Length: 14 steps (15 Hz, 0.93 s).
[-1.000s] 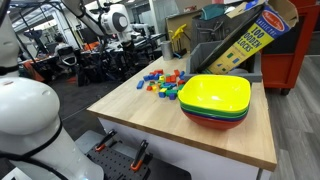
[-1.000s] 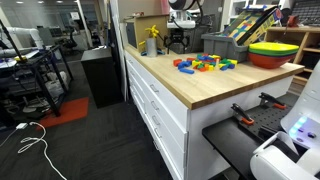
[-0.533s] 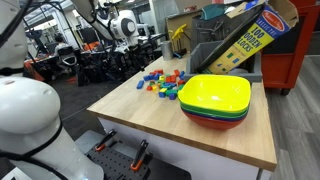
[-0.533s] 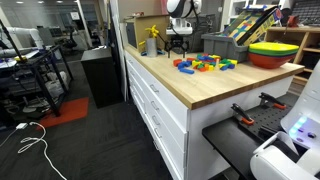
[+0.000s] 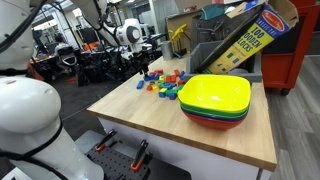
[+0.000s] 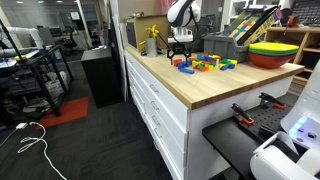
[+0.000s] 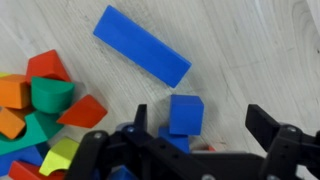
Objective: Lift a blue block next to the orange block and pile it on top of the other piled blocks
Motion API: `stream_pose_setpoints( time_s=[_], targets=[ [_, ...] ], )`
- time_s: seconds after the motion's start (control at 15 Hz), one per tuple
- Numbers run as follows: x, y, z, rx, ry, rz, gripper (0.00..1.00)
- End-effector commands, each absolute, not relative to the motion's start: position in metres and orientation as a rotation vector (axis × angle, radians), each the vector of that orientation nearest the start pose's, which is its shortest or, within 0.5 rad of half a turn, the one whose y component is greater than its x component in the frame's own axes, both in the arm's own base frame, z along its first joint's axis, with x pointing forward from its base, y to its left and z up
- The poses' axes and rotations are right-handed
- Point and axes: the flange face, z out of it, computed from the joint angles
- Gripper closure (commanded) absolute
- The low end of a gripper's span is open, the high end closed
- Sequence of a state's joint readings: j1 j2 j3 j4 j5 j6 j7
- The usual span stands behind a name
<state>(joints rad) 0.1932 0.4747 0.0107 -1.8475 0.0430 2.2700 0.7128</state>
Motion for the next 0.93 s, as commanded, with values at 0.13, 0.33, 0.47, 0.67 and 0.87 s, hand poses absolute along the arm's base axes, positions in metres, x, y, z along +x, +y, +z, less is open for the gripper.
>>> stream_pose_setpoints(
  time_s=[0.13, 0.33, 0.47, 0.67, 0.87],
  targets=[
    [0.628, 0.126, 0.25, -3.02, 0.894, 0.118, 0.34],
    [0.629, 0.126, 0.252, -3.016, 0.908, 0.126, 0.58],
    [0.629, 0.124, 0.256, -3.017, 0.916, 0.12, 0.73],
    [0.629, 0.12, 0.265, -3.009, 0.936, 0.102, 0.92],
    [0.626, 0.111, 0.279, -3.009, 0.962, 0.063, 0.92]
  ],
)
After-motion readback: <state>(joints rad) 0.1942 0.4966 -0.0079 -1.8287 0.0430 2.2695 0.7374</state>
